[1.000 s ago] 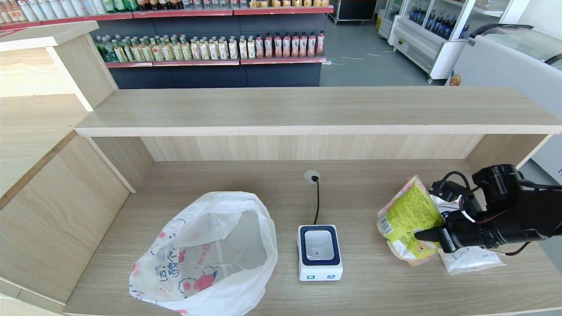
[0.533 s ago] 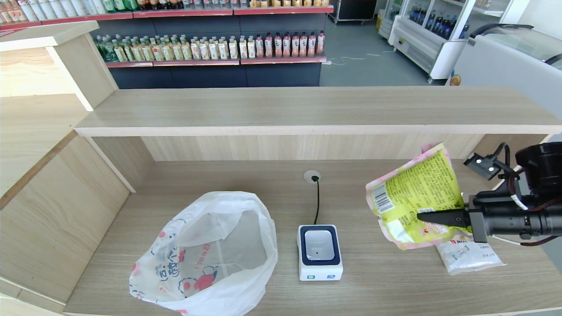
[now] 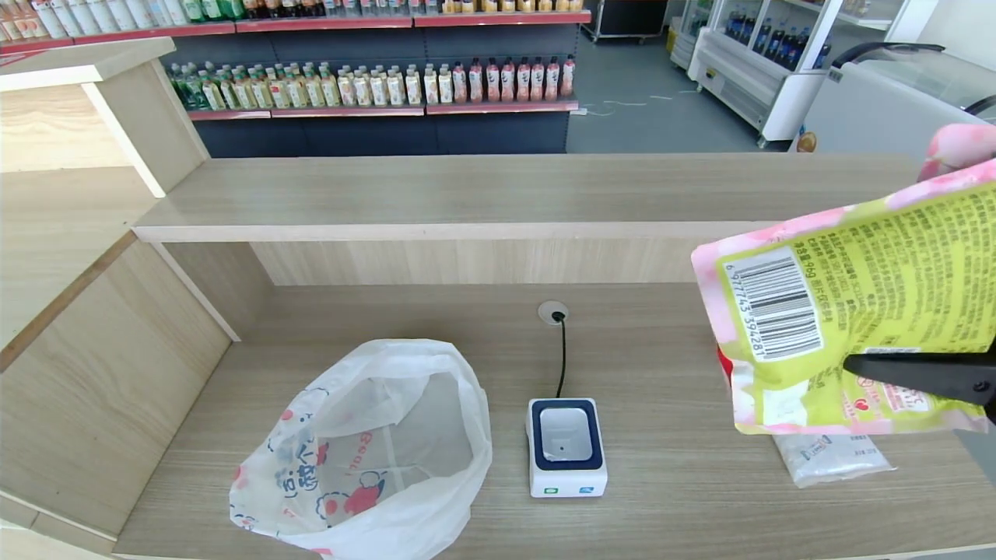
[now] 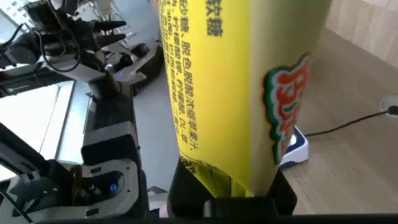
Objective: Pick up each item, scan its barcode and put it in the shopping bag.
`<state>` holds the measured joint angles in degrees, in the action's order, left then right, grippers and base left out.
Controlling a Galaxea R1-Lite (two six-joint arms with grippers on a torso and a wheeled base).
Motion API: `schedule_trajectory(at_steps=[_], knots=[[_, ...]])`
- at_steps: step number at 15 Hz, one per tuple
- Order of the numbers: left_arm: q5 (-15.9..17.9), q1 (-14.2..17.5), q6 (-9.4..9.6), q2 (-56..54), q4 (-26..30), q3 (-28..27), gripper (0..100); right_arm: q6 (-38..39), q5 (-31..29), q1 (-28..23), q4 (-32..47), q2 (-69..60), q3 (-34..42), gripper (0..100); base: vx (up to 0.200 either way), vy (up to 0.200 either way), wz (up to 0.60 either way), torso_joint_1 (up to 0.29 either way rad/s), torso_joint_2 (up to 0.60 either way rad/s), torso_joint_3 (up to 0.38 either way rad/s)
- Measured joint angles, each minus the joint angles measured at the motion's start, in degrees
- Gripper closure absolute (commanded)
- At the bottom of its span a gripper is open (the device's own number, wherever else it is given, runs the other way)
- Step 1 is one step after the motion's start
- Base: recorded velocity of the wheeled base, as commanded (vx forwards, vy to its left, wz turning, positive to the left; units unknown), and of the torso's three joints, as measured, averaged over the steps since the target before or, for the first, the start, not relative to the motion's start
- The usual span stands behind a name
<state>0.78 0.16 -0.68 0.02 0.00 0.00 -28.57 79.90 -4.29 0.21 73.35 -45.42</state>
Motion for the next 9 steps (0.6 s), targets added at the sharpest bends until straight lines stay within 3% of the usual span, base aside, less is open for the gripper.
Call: schedule_trajectory(at_steps=[5, 9], knots=[[0.01, 0.00, 0.02, 0.00, 0.00, 0.00, 0, -8.46, -0.46, 6.52, 0.01, -9.00, 4.85, 100, 0.000, 0.000, 0.00, 0.000, 0.00, 0.000], [0.00, 0.00, 0.00, 0.00, 0.00, 0.00, 0, -8.64, -3.01, 11.04, -0.07, -10.64, 0.80, 100, 0.000, 0.000, 0.00, 0.000, 0.00, 0.000]])
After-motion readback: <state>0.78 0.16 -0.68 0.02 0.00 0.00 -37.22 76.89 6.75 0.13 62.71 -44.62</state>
